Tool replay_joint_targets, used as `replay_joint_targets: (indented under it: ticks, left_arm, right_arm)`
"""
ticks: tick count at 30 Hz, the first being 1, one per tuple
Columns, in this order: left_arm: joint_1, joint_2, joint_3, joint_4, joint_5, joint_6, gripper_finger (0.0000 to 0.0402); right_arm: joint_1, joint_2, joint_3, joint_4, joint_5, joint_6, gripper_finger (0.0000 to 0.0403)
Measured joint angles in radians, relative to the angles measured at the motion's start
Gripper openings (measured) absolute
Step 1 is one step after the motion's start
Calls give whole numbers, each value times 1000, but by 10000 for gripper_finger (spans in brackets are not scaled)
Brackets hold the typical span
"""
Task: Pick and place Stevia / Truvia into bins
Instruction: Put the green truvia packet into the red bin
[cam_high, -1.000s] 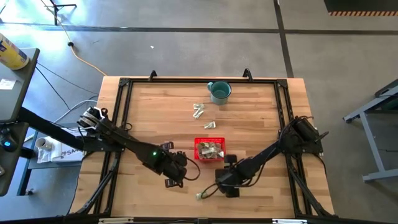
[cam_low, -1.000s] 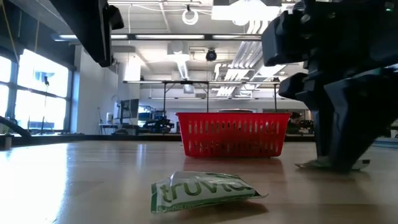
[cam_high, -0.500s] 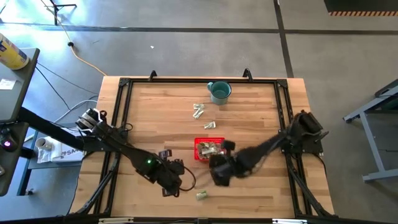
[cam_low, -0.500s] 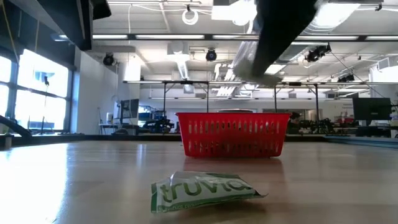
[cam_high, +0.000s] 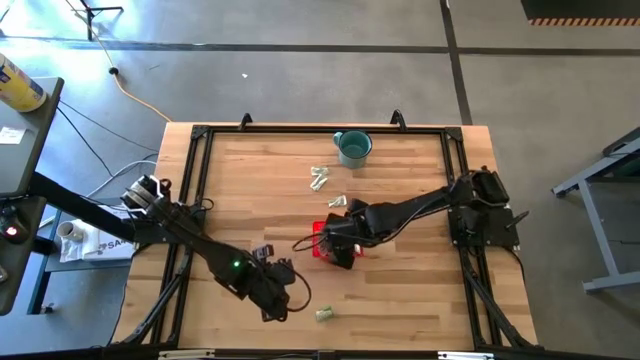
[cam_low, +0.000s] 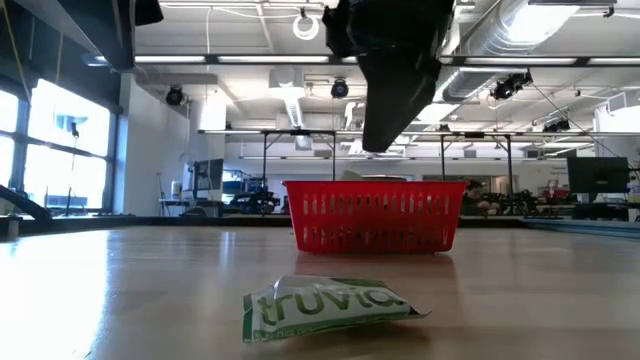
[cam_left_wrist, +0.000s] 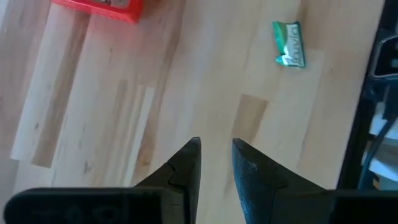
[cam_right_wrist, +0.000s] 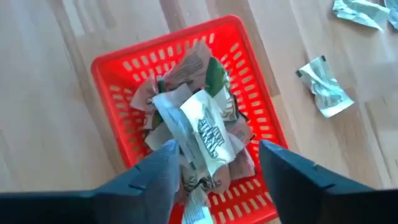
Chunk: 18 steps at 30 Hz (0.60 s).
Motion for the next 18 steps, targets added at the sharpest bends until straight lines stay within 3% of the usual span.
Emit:
replay_joint_targets:
  ticks: [8,12,18]
  left_arm:
    - [-16,10,-12,119,-37,92,122]
    - [-13,35,-31,297,-73,157,136]
    - [-1,109,-36,496,-62,182,212]
  right_arm:
    - [178,0,0,-5,-10,10,232]
    - [287,0,1,-58,38,185,232]
    - [451,-1,1,-225,78,507,256]
